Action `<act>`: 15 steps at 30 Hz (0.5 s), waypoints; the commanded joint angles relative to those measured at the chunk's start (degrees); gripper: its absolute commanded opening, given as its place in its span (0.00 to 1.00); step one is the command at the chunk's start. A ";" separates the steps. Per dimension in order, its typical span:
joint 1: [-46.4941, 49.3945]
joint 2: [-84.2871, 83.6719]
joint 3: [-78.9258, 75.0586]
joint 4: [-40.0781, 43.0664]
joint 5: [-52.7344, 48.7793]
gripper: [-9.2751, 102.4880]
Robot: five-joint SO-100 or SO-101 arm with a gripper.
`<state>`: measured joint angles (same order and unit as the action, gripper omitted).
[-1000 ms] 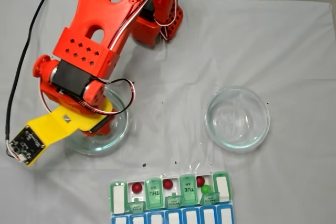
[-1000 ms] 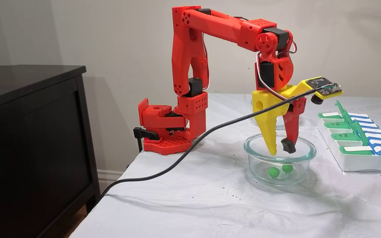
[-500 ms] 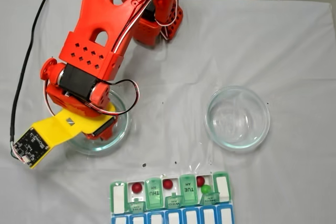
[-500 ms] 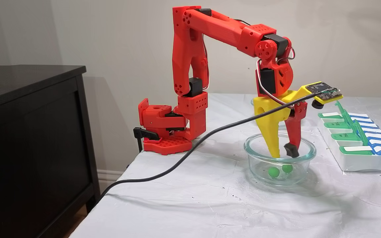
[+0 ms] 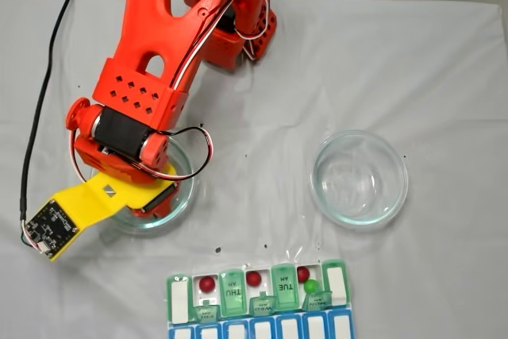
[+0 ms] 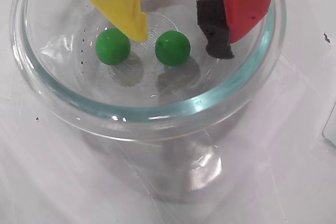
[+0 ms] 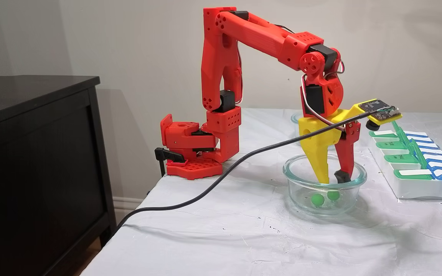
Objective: Sort medicines into box.
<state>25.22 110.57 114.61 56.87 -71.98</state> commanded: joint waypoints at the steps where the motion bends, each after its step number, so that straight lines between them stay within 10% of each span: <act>1: -0.79 1.05 -0.09 -0.88 0.53 0.25; 15: -1.49 -0.44 1.14 -3.43 1.14 0.24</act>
<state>24.61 109.51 116.46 54.58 -71.28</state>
